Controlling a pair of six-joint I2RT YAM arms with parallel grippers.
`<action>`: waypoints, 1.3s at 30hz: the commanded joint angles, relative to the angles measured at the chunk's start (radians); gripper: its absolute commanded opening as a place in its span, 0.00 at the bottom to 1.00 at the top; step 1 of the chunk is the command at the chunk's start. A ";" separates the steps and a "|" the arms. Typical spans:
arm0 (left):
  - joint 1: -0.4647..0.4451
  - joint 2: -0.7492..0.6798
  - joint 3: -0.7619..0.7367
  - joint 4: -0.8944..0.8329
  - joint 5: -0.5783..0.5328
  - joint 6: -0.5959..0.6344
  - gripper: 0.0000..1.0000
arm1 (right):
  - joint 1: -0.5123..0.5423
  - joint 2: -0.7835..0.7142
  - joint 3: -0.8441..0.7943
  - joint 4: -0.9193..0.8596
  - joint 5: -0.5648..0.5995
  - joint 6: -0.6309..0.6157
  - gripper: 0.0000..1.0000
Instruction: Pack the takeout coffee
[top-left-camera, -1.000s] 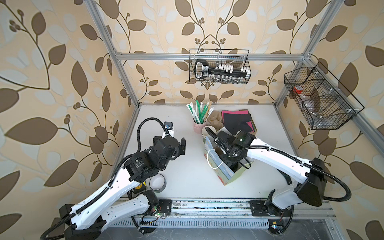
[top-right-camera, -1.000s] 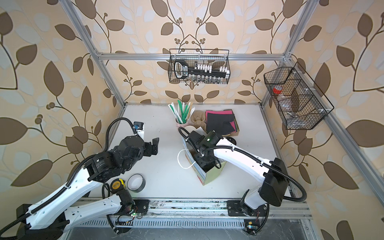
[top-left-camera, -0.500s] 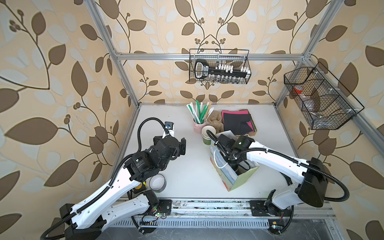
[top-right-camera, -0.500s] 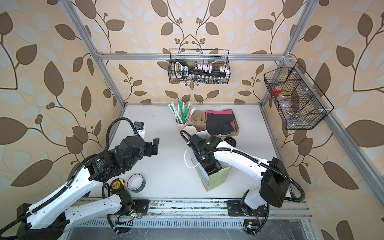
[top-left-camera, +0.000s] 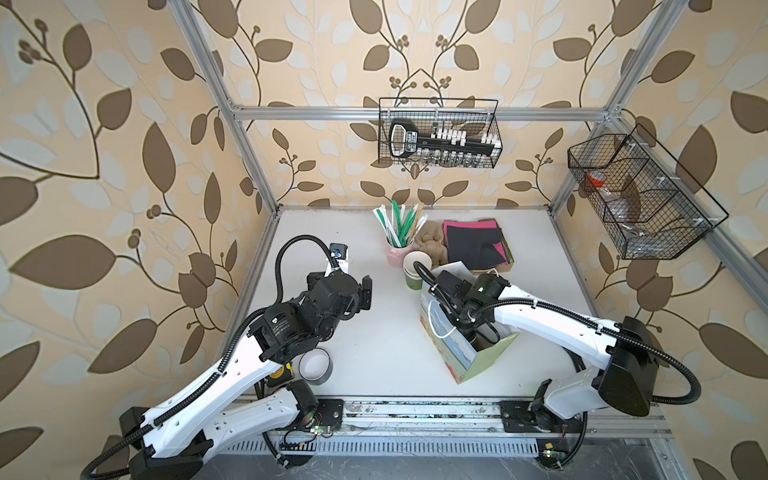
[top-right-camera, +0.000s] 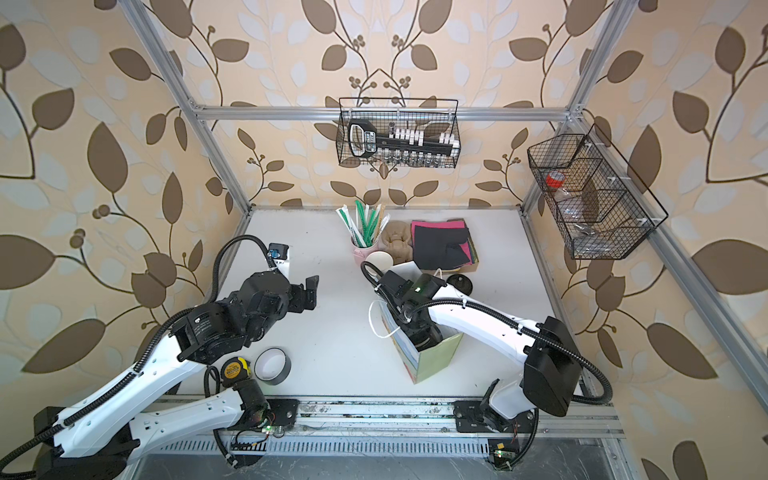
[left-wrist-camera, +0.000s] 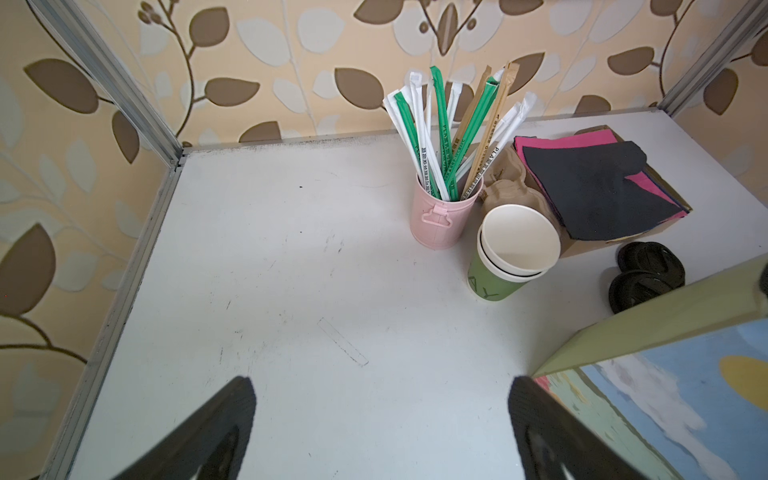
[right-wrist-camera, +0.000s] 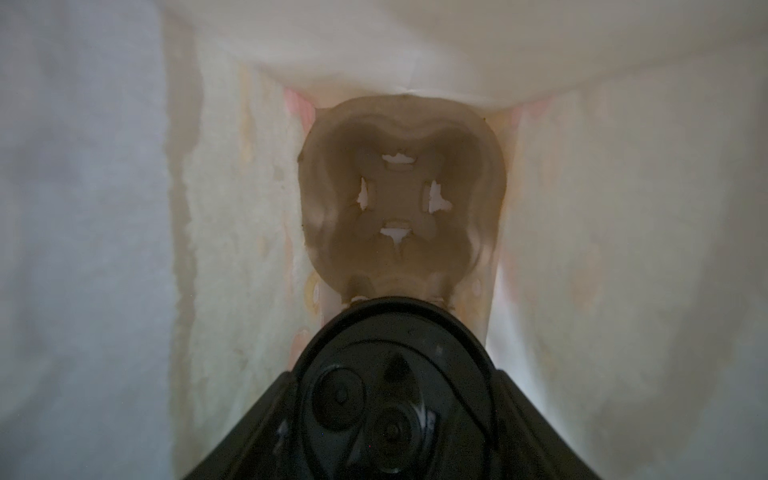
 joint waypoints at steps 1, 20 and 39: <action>0.013 -0.002 -0.009 0.022 -0.007 0.022 0.96 | 0.006 -0.018 0.014 -0.052 0.015 0.009 0.66; 0.013 0.002 -0.009 0.022 -0.004 0.023 0.96 | 0.024 -0.076 0.039 -0.074 0.066 0.042 0.68; 0.013 0.003 -0.009 0.022 -0.002 0.023 0.96 | 0.027 -0.227 -0.031 -0.057 0.071 0.073 0.67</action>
